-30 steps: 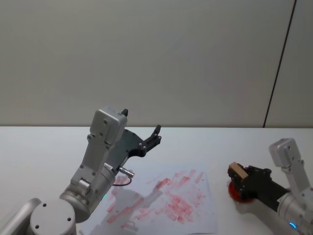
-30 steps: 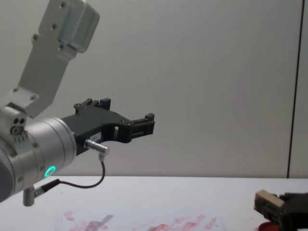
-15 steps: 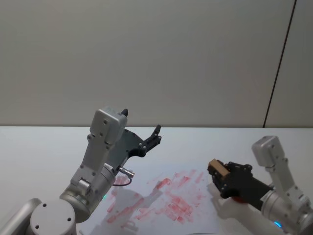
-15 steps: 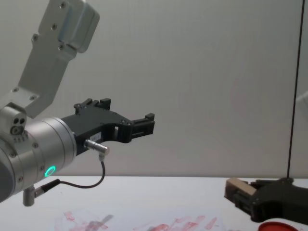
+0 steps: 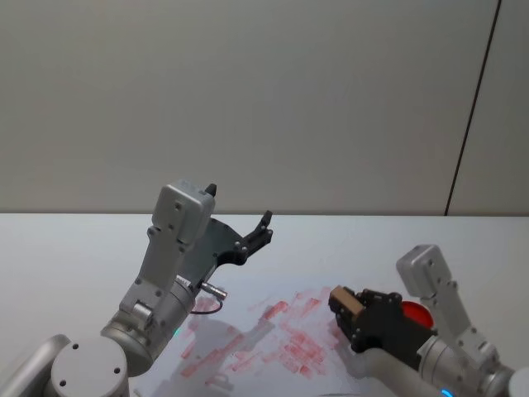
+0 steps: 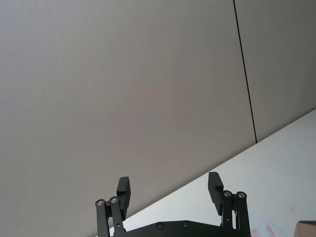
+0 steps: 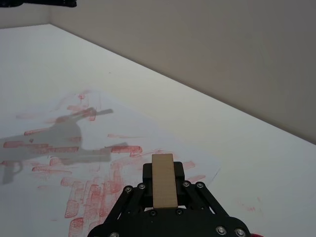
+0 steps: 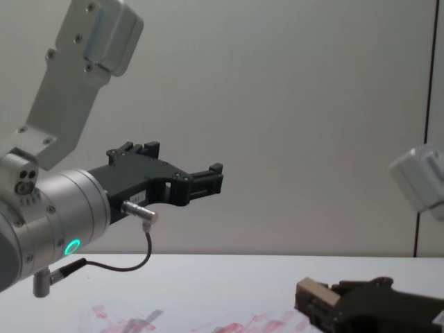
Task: Use the one hand to pick up the stamp and affix it onto the A4 paper.
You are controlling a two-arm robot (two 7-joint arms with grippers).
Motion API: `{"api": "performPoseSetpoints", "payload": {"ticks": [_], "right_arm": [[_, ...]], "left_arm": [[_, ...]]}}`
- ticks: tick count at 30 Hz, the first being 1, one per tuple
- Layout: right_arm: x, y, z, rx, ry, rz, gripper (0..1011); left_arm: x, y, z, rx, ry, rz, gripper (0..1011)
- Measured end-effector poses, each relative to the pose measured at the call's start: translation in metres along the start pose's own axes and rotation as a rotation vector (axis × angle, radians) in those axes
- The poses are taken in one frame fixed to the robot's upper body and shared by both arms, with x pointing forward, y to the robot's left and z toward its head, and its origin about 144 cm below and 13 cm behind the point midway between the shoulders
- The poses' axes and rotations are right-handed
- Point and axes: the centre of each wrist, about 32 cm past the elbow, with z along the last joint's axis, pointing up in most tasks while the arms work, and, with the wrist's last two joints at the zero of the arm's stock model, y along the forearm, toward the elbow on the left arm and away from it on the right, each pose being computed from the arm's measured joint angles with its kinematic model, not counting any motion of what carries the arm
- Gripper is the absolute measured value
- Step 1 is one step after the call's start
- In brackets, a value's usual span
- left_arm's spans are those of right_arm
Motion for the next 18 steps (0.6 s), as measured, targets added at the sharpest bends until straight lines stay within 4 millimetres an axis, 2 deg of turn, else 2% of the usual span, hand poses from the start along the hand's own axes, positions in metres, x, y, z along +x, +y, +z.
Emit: {"api": "performPoseSetpoints", "payload": {"ticks": [18], "right_arm": [[-0.014, 0.005, -0.018, -0.048, -0.003, 0.013, 219]], "left_arm": [[0.000, 0.000, 0.000, 0.000, 0.000, 0.000, 1002]]}}
